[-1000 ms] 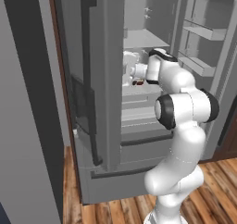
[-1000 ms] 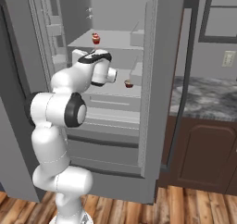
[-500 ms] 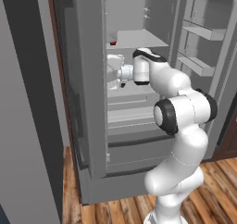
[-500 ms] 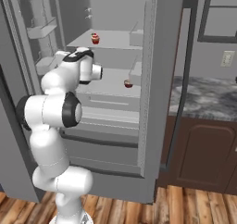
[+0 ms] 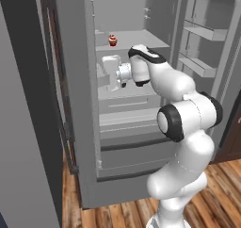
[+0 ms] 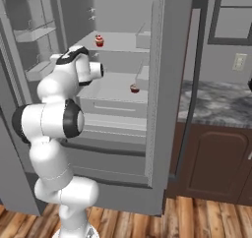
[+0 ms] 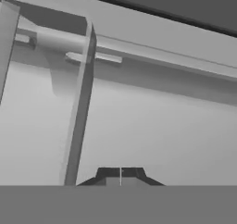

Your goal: Take the cupcakes from the fridge and place them on the empty tray on the dining counter.

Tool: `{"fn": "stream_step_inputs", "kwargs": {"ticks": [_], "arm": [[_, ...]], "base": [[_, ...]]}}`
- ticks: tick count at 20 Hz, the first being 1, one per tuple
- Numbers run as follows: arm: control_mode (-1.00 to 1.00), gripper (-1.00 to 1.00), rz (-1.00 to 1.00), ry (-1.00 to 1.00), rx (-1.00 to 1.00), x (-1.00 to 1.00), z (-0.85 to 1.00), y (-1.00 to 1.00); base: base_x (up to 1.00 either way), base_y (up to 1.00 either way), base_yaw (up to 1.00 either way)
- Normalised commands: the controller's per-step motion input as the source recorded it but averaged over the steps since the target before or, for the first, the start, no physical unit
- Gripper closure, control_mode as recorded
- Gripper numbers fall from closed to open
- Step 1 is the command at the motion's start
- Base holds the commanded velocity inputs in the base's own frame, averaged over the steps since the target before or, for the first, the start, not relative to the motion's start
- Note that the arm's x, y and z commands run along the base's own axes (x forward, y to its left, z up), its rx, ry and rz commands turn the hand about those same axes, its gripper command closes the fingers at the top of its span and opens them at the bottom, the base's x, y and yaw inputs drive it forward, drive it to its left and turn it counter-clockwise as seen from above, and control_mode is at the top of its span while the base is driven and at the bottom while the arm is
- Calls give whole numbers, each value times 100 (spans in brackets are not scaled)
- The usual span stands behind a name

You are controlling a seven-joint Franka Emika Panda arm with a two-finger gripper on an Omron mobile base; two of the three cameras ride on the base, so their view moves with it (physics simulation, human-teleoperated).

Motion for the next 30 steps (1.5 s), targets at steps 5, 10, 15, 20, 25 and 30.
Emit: {"fn": "stream_step_inputs", "kwargs": {"ticks": [5,10,15,20,25,30], "arm": [[-100,100,1,-1,-3,-14,-15,63],[-100,100,1,-3,-7,-25,69,-39],[-100,100,-1,5,-25,-20,55,-100],[-100,100,-4,0,-41,-57,7,-97],[-100,100,-5,0,-50,-69,0,-90],[-100,100,-17,-10,-48,-96,-15,-25]], "base": [[0,0,0],[0,0,0],[0,0,0],[0,0,0],[0,0,0],[0,0,0]]}}
